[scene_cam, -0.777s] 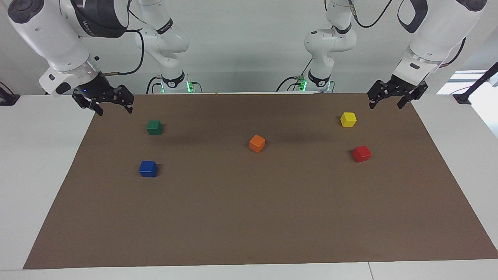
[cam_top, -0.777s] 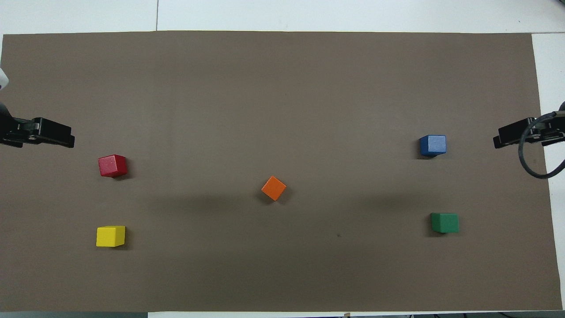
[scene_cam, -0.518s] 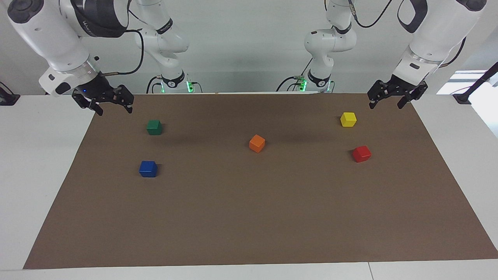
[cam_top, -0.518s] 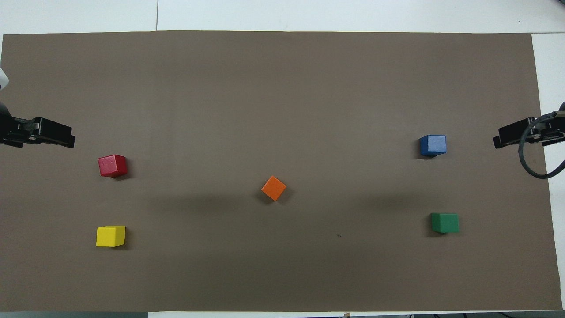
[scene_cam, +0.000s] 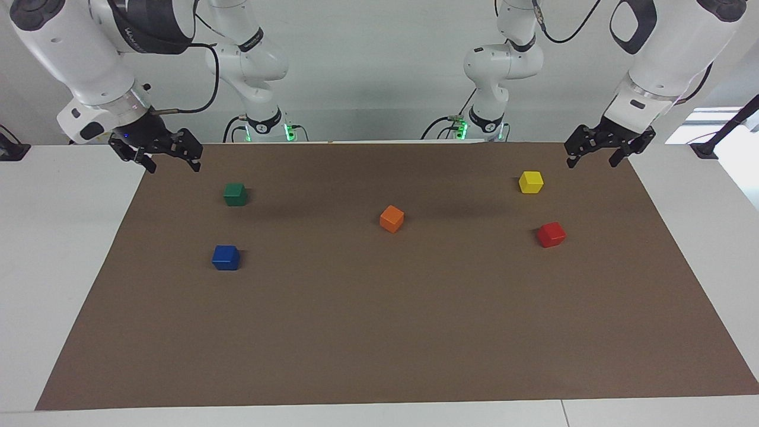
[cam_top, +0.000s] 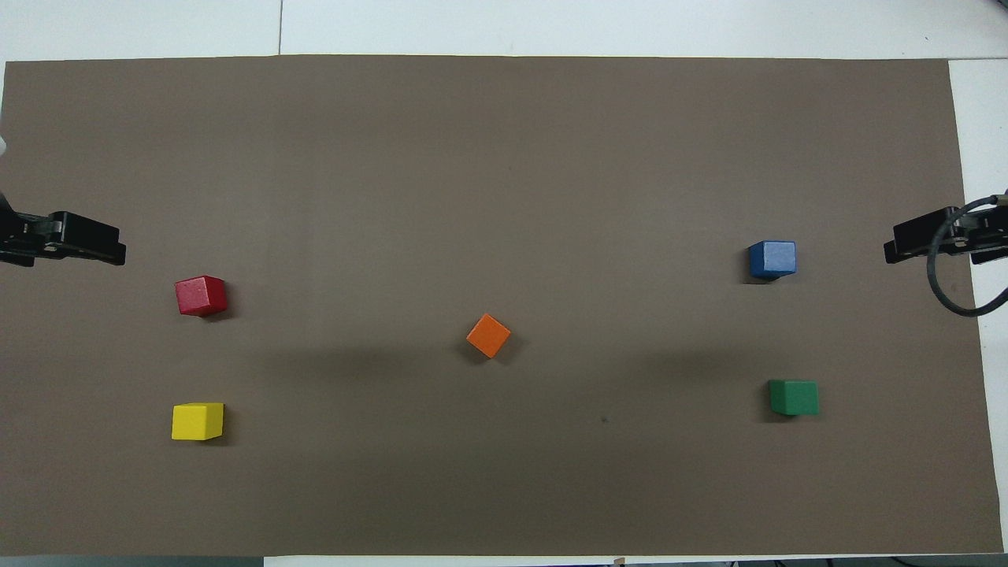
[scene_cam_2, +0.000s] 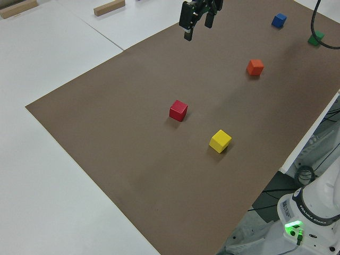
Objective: Transfer red block to right arm and stack on blue block
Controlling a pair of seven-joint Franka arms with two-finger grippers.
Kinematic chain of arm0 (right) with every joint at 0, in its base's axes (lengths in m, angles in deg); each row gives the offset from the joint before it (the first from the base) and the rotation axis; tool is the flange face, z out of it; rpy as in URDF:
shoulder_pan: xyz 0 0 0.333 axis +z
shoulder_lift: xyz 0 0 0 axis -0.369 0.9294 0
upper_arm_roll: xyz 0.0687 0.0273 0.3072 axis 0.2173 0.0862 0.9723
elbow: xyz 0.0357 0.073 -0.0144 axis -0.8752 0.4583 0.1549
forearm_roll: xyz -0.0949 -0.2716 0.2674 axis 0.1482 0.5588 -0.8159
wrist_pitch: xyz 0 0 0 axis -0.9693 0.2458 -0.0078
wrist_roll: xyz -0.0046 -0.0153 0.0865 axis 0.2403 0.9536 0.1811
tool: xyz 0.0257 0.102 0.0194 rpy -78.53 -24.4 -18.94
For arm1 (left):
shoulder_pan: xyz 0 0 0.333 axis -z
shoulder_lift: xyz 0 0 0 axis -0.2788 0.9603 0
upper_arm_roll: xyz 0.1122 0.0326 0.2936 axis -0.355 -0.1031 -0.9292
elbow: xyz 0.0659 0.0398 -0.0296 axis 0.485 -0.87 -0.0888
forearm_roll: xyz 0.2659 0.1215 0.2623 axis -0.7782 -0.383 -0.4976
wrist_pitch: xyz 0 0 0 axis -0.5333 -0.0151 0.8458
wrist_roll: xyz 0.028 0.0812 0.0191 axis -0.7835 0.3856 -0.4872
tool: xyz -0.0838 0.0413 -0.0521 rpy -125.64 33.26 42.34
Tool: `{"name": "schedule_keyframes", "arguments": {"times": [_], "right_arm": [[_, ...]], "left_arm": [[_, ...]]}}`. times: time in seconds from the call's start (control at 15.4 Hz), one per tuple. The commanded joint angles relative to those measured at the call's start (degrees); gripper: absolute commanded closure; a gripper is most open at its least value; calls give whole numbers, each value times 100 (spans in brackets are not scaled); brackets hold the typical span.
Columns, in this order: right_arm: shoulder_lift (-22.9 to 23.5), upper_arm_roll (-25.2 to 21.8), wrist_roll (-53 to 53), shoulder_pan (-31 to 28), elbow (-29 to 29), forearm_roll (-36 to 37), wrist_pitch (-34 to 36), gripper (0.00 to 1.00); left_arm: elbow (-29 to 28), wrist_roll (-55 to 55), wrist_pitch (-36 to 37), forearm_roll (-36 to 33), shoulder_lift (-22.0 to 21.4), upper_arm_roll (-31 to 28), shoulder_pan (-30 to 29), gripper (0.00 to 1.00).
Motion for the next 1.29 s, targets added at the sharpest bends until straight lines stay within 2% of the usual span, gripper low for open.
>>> {"name": "schedule_keyframes", "arguments": {"times": [0.0,0.19,0.45,0.65,0.78,0.97,1.23], "right_arm": [[-132,40,116,-75,149,78,-43,0],[-132,49,63,-75,132,78,-78,0],[-132,49,98,-75,149,69,-201,0],[-123,49,133,-40,132,69,-228,0],[-114,49,230,-31,149,78,-577,0],[-88,48,239,-75,132,113,-799,0],[-97,49,221,-93,131,113,-738,0]], "left_arm": [[-921,74,-805,44,-340,-28,-34,0],[-1492,83,-1542,35,-252,-28,-149,0],[-1756,74,-1939,26,64,-54,-271,0],[-2379,56,-2702,26,91,-54,-430,0],[-2688,47,-3089,35,109,-54,-430,0],[-2874,4,-3390,35,266,-54,-491,0],[-3154,-251,-3855,35,416,-54,-456,0]]}}
